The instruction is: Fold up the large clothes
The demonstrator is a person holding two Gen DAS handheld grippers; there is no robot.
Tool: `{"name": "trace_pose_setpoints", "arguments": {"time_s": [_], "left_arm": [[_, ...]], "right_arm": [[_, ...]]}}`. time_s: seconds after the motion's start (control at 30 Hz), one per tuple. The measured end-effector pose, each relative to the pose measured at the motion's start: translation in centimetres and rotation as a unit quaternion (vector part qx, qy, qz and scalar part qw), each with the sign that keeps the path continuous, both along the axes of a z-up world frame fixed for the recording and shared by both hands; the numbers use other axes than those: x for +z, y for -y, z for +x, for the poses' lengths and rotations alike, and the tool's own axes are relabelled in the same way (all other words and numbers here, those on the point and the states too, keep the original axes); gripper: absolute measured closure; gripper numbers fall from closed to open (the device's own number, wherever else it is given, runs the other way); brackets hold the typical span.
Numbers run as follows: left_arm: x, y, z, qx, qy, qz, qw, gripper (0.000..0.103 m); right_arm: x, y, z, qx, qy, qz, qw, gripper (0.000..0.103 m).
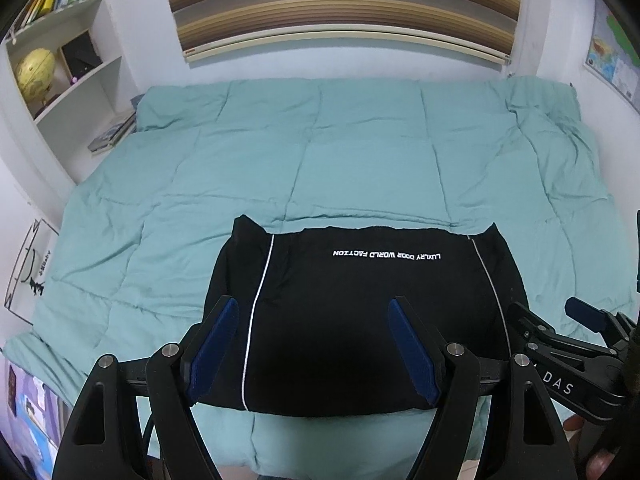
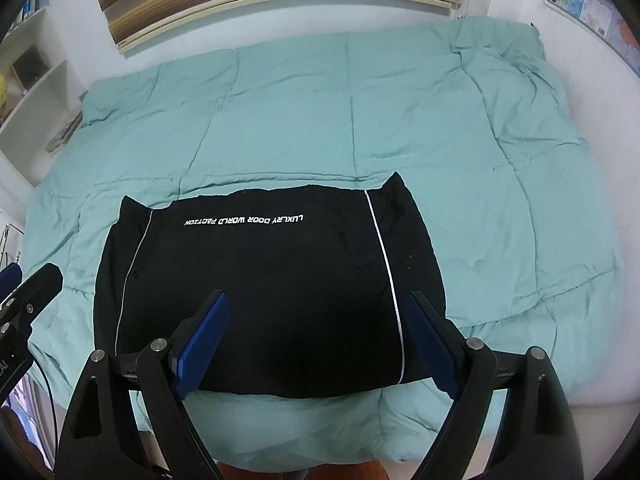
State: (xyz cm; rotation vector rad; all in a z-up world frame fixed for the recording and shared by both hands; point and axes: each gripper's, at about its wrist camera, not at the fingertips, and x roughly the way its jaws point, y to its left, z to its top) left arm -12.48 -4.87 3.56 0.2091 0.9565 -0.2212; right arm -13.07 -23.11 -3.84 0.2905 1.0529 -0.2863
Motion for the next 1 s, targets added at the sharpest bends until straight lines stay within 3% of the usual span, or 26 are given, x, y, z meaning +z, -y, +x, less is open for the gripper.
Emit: {"name": "trace_pose_setpoints", "arguments": {"time_s": [1.0], "left_arm": [[-0.4, -0.1, -1.1, -0.003, 0.004, 0.023, 0.9997, 0.024]], "right_arm": [[-1.0, -0.4, -1.0, 0.000, -0.013, 0.023, 1.000, 0.014]]}}
